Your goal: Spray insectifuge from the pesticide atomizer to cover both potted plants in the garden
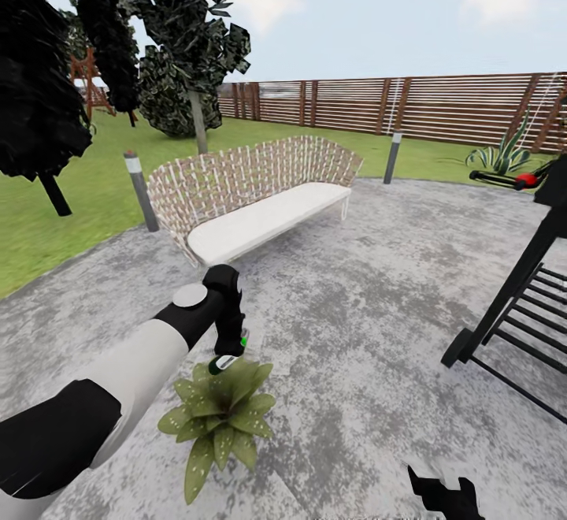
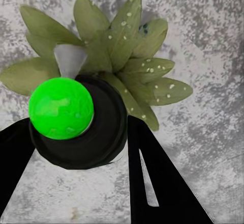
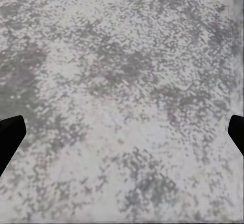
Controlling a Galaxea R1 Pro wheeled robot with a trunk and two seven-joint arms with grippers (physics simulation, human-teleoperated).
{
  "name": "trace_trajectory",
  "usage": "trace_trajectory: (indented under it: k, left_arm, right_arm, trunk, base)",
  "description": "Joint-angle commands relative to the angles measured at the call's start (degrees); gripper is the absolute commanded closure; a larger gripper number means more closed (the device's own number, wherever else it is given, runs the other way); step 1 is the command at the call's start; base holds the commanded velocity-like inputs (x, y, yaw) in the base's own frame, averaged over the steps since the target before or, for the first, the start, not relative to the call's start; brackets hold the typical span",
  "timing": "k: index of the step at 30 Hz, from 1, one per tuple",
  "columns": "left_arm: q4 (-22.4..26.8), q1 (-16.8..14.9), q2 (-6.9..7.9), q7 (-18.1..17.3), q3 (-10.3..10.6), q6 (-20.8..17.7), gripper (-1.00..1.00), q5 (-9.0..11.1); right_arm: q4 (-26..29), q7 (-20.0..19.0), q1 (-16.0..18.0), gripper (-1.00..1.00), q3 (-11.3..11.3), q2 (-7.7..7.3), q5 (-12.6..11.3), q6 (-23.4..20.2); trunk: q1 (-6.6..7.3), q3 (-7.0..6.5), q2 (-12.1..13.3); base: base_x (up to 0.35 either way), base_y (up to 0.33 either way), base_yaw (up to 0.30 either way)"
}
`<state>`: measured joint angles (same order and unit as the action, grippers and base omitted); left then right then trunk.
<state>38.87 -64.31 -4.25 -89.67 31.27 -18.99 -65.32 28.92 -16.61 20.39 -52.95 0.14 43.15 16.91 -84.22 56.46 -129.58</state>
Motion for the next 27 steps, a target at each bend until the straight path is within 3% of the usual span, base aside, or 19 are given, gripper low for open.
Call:
trace_trajectory:
  k: [1,7,9,11,13,20,27]
  left_arm:
    - [0.06,-0.03,-0.02,-0.33,0.09,-0.62,1.00,-0.29]
    - [0.07,0.01,-0.04,-0.33,0.25,-0.67,1.00,-0.45]
    - [0.07,0.12,0.12,-0.33,1.07,-0.69,1.00,-1.72]
    - [0.07,0.21,0.16,-0.33,1.47,-0.76,1.00,-4.26]
    - [0.07,0.23,0.02,-0.33,1.56,-0.82,1.00,-5.05]
    - [0.07,1.18,-0.22,-0.33,1.43,-1.20,1.00,-5.24]
    - [0.07,2.03,-0.35,-0.33,1.42,-1.22,1.00,-5.13]
  right_arm:
    - [0.00,-0.44,0.10,-1.00,-0.49,0.03,0.36,0.27]
    - [0.00,-0.44,0.09,-1.00,-0.49,0.03,0.36,0.23]
    - [0.00,-0.44,0.09,-1.00,-0.49,0.03,0.36,0.23]
    - [0.00,-0.44,0.09,-1.00,-0.49,0.03,0.36,0.23]
    - [0.00,-0.44,0.09,-1.00,-0.47,0.03,0.36,0.23]
    - [0.00,-0.44,0.09,-1.00,-0.42,0.03,0.36,0.23]
    - [0.00,-0.44,0.09,-1.00,-0.46,0.03,0.36,0.23]
  trunk:
    - [0.01,0.05,-0.02]
    - [0.01,0.05,-0.02]
    - [0.01,0.05,-0.02]
    - [0.01,0.05,-0.02]
    - [0.01,0.05,-0.02]
    - [0.01,0.05,-0.02]
    - [0.01,0.05,-0.02]
  base:
    - [0.000,0.000,-0.295]
    - [0.000,0.000,-0.213]
    - [-0.055,0.000,-0.026]
    - [-0.245,0.023,-0.006]
    - [-0.287,0.143,-0.002]
    - [-0.092,0.272,0.000]
    - [0.153,0.294,0.000]
